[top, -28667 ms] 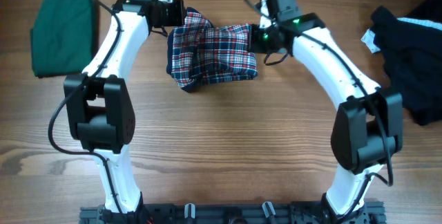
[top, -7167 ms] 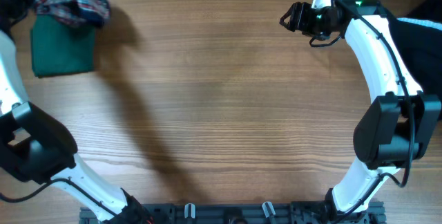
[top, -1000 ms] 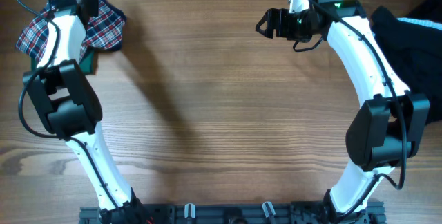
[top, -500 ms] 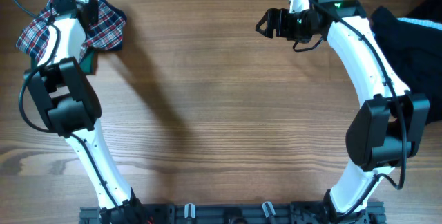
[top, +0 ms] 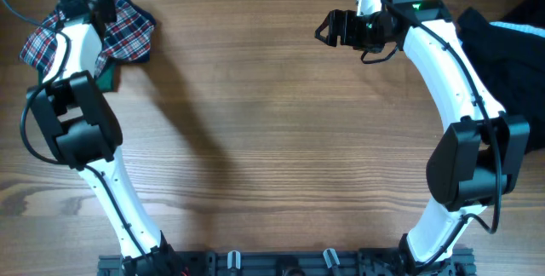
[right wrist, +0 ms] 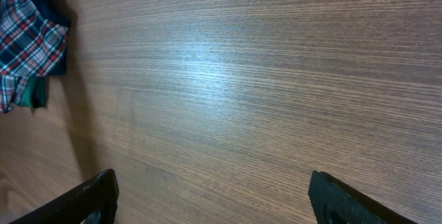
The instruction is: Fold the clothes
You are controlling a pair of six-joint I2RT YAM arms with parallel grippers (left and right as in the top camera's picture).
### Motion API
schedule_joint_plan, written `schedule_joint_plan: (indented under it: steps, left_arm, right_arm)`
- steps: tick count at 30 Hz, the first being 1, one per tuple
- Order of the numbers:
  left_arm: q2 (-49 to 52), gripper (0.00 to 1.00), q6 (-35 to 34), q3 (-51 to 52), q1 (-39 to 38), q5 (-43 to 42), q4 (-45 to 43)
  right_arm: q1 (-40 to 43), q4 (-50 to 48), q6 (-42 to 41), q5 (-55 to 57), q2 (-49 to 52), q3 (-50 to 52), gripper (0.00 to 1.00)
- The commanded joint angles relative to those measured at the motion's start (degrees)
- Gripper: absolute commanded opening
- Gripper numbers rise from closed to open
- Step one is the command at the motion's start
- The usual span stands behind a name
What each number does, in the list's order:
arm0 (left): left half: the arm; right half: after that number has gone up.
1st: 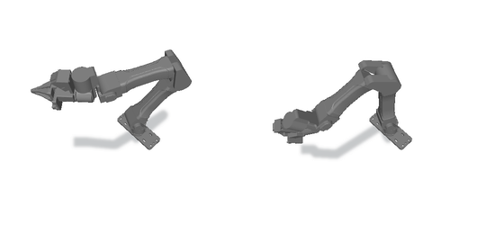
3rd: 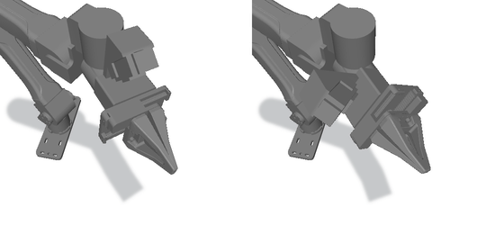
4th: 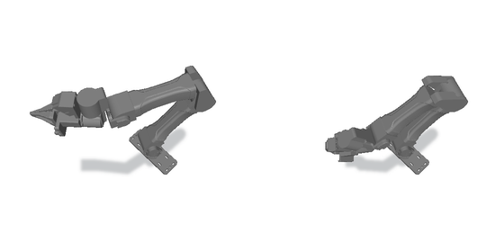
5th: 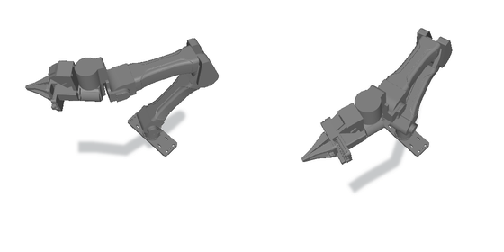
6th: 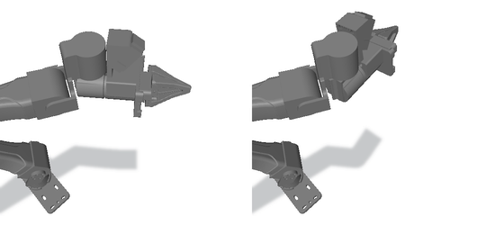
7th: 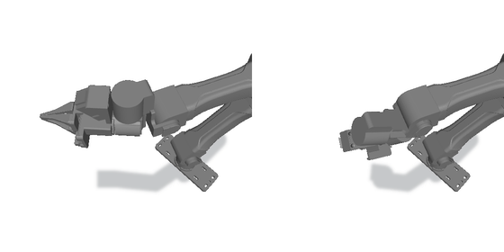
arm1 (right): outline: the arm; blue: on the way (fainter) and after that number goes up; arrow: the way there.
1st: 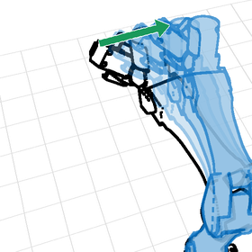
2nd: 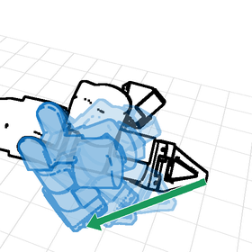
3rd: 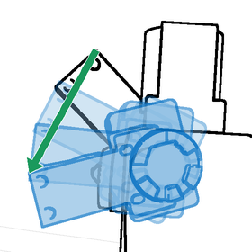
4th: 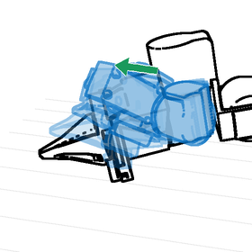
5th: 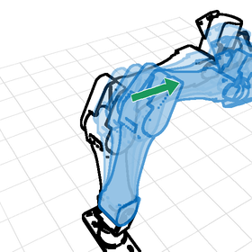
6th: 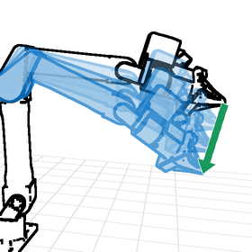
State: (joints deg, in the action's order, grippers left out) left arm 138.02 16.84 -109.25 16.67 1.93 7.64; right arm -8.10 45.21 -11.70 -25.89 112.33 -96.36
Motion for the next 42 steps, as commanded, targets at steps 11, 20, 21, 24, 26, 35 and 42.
schedule_joint_plan:
  steps: [11, 20, 21, 24, 26, 35, 42]
  left_arm:
    - [0.8, 0.04, -7.1, -2.3, 3.2, 4.1, -2.1]
    - [0.8, 0.04, -7.1, -5.1, 5.9, 4.1, -2.3]
    - [0.8, 0.04, -7.1, -5.1, 6.2, 4.1, -2.1]
    - [0.8, 0.04, -7.1, -5.1, 6.8, 4.1, -1.6]
    - [0.6, 0.04, -7.0, -5.2, 6.8, 3.9, -1.7]
    - [-3.5, 0.8, -6.6, -5.2, 4.3, -1.5, -1.2]
    - [-4.1, 0.9, -3.5, -5.2, 4.0, -8.2, 4.5]
  right_arm:
    - [0.1, -0.7, -0.5, -1.1, 0.0, -0.5, 0.89]
    - [0.1, -1.0, -1.4, -1.1, 0.0, -0.5, 0.89]
    - [0.1, -1.1, -1.4, -1.1, 0.0, -0.5, 0.89]
    - [0.1, -1.2, -1.4, -1.1, 0.0, -0.5, 0.89]
    - [0.1, -1.6, -1.8, -1.1, 0.0, -0.5, 0.89]
    - [0.1, -1.9, -2.0, -1.1, 0.0, -0.5, 0.89]
    - [0.1, -1.9, -2.0, -1.1, 0.0, -0.5, 0.89]
